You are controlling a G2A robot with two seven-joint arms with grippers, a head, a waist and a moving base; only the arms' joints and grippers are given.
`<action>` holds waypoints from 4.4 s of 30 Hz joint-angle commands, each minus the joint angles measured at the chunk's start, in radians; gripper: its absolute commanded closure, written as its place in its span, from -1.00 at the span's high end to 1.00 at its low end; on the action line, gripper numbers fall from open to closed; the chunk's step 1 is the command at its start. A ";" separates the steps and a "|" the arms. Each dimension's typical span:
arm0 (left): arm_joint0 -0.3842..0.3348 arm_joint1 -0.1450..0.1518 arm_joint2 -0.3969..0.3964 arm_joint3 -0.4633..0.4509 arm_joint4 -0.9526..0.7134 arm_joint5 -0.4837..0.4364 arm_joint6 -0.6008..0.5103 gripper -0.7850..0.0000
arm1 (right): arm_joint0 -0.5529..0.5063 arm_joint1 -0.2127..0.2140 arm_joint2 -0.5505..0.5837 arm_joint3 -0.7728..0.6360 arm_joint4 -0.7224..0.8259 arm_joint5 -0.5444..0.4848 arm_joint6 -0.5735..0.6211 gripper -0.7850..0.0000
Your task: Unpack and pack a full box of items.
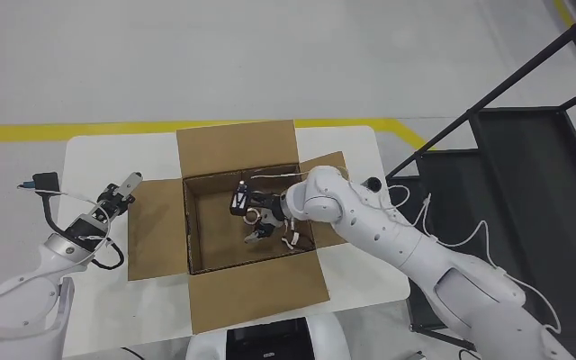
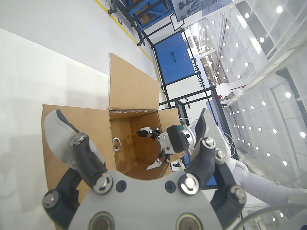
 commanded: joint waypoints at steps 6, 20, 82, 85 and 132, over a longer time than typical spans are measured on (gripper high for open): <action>0.000 0.000 0.000 0.000 0.000 0.000 0.000 1.00 | 0.079 -0.090 -0.090 0.189 0.049 0.075 -0.043 1.00; 0.000 0.000 0.000 0.000 0.000 0.000 0.000 1.00 | 0.151 -0.211 -0.190 0.418 -0.079 0.151 -0.096 -0.02; 0.000 0.000 0.000 0.000 0.000 0.000 0.000 1.00 | 0.108 -0.274 -0.115 0.400 -0.330 0.093 -0.148 0.97; 0.000 0.000 0.000 0.000 0.000 0.000 0.000 1.00 | 0.121 -0.291 -0.121 0.432 -0.319 0.066 -0.160 0.95; 0.000 0.000 0.000 0.000 0.000 0.000 0.000 1.00 | 0.163 -0.376 -0.065 0.641 -0.236 -0.057 -0.152 0.46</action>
